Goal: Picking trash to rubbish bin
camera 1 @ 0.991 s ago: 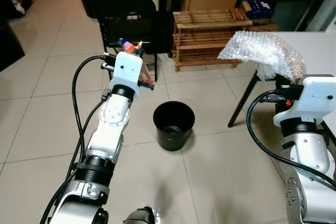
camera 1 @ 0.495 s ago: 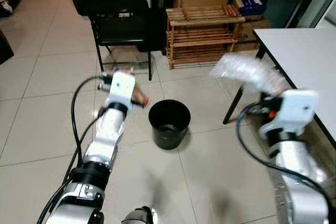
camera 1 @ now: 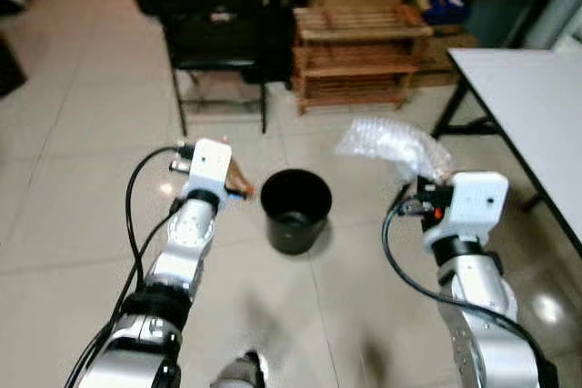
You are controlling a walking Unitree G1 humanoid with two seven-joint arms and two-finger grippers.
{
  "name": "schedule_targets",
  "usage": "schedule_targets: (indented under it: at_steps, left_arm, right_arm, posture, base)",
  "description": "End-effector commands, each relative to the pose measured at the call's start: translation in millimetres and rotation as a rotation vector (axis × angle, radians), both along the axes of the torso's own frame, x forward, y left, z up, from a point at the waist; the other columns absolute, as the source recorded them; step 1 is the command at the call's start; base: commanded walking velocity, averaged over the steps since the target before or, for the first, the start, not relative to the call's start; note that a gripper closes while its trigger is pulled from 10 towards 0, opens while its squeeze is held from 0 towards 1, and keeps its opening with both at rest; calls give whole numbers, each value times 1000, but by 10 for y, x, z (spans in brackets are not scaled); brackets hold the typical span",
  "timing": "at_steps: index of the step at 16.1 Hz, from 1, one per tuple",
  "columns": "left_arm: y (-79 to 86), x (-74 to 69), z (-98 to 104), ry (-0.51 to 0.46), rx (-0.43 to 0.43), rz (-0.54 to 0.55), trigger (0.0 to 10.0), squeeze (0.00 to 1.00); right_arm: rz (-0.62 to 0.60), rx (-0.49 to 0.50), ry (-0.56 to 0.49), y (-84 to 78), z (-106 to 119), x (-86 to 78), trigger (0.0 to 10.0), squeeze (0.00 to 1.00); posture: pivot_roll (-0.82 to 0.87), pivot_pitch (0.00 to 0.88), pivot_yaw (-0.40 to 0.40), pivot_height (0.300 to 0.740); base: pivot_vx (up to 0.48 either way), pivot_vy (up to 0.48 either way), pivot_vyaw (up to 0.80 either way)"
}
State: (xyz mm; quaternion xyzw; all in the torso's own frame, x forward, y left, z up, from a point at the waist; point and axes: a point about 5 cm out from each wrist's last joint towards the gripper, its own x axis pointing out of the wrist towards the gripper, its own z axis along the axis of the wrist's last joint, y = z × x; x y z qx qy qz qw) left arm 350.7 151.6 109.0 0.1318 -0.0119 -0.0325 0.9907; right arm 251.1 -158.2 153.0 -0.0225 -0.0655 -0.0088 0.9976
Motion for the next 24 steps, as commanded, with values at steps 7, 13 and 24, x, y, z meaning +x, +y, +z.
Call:
schedule_targets:
  at_steps: [7, 13, 24]
  left_arm:
    - [-71, 18, -6, 1, -36, -20, 0, 0]
    - [-47, 22, -24, 14, -36, -26, 0, 0]
    - [-32, 27, -46, 31, -33, -33, 0, 0]
  right_arm:
    - [-21, -22, 1, -49, -35, -6, 10000, 0]
    - [-27, -19, -3, -62, -43, -18, 10000, 0]
    - [-26, -13, -1, -51, -83, -30, 10000, 0]
  posture:
    - [116, 116, -22, 740]
    - [116, 112, -17, 740]
    - [116, 115, -9, 740]
  base:
    - [0, 0, 161]
    - [334, 0, 0]
    - [454, 0, 0]
